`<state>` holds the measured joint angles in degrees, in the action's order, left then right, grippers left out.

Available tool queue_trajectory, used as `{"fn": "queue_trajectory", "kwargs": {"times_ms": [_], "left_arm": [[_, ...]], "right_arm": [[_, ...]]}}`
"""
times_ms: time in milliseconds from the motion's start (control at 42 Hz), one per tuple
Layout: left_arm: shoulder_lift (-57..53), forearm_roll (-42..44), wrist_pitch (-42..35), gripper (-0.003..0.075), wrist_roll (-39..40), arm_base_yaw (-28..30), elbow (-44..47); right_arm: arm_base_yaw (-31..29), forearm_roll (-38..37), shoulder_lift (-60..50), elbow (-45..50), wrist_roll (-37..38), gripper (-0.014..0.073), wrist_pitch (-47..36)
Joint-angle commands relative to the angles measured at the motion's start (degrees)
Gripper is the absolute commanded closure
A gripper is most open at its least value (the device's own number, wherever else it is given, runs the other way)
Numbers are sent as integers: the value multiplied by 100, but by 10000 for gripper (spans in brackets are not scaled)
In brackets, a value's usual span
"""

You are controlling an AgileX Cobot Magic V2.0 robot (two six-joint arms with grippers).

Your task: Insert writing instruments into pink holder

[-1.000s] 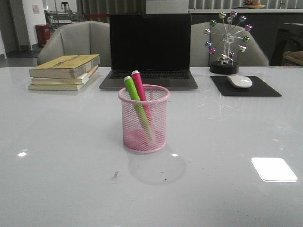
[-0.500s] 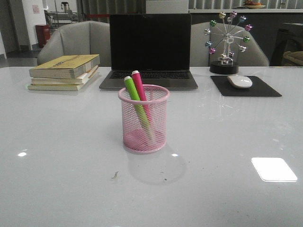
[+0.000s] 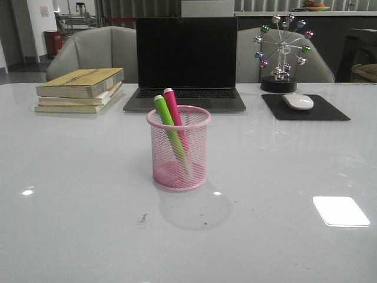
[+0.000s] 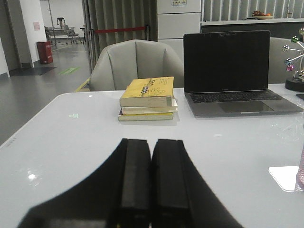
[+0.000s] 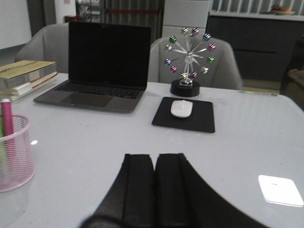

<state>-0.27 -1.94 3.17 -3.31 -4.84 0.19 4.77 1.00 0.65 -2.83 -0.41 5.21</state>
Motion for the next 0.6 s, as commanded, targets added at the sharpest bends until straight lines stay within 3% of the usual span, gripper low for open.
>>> {"fn": "queue_trajectory", "kwargs": {"times_ms": [0, 571], "left_arm": [[-105, 1, -493, 629, 59, -37, 35], [-105, 1, -483, 629, 59, -37, 35]], "right_arm": [[-234, -23, -245, 193, -65, 536, -808], [-280, 51, -244, 416, -65, 536, -918]]}}
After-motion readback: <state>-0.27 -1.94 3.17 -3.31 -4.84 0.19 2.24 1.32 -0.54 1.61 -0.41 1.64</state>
